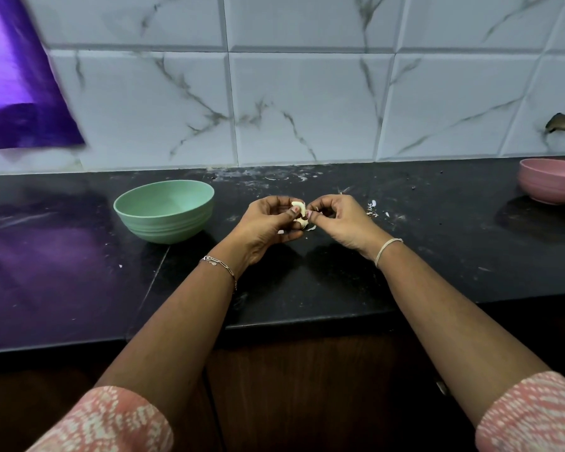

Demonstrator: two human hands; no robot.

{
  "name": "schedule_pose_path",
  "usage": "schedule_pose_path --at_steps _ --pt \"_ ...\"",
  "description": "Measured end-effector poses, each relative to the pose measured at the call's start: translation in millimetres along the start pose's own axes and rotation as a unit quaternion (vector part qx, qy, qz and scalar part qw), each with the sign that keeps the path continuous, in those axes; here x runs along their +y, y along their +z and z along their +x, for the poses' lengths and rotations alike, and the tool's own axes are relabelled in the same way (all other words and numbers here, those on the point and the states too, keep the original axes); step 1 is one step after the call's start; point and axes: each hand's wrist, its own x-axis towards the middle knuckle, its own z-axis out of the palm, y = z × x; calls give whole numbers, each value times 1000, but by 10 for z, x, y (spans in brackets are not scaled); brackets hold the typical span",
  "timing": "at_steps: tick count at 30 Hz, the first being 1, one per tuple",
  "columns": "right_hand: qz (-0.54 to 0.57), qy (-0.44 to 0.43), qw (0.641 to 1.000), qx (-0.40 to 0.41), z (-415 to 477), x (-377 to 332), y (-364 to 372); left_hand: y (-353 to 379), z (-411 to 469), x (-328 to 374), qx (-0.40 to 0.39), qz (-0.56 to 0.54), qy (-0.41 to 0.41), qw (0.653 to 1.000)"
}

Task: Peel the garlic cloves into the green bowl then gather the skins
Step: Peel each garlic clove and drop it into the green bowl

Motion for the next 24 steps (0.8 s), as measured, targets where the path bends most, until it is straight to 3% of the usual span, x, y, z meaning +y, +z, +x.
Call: schedule_pose_path --at_steps 5,8,10,16,24 --pt "-35 2 999 34 25 24 16 8 15 -51 28 147 93 984" --pt "-80 11 995 57 41 43 16 24 49 -106 72 317 152 934" --pt "-89 12 993 70 48 46 6 29 54 -114 70 363 163 915" --pt "-74 -25 994 74 25 10 -8 31 39 -87 60 358 158 918" --pt "-86 -44 992 84 9 -26 -7 44 12 -53 21 211 91 973"
